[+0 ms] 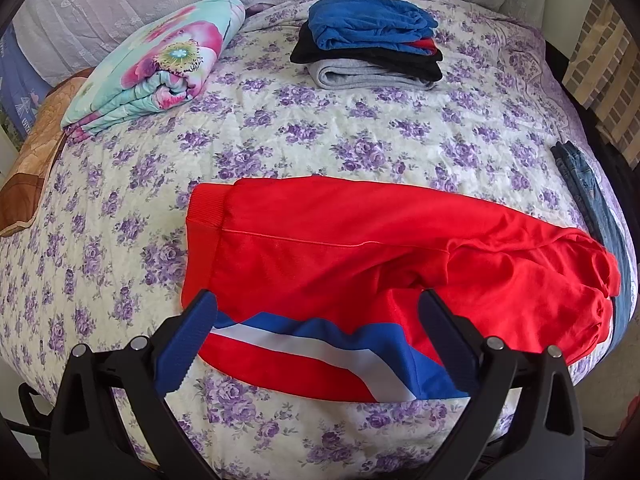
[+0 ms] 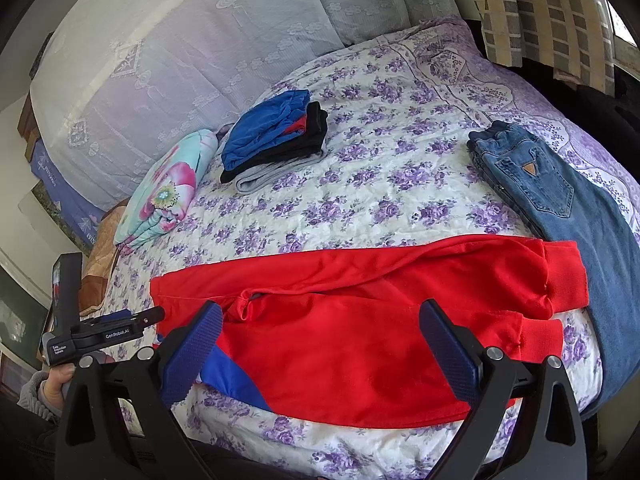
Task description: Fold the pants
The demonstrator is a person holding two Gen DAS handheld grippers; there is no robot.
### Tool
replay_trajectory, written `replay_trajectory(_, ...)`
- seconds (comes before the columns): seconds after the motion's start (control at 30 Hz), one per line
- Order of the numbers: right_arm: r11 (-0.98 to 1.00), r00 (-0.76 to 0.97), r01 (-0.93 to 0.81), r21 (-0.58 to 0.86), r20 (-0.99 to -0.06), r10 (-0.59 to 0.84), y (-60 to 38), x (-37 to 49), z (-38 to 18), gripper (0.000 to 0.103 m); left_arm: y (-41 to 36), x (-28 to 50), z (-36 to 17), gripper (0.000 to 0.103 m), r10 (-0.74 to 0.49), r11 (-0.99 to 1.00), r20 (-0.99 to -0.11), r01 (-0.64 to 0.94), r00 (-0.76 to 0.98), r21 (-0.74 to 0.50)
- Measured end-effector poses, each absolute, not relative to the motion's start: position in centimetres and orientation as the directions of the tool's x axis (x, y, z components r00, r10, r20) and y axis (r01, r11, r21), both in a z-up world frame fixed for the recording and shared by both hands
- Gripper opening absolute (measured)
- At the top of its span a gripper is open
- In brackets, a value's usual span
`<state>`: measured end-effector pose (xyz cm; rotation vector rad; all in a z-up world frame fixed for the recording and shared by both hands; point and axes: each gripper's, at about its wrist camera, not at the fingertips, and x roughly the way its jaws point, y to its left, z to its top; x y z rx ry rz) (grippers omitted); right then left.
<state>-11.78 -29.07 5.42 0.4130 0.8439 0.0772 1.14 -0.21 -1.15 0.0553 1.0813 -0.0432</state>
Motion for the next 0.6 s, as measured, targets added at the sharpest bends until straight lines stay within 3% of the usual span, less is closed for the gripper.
replay_trajectory(0.6,0.917,0.666,0.097,0.387,-0.710,0.229,-28.85,-11.41,5.76,0.099,-0.28,1.03,-1.42,0.098,-0.007,0.997,-0.888,0.067,0.460,0.027)
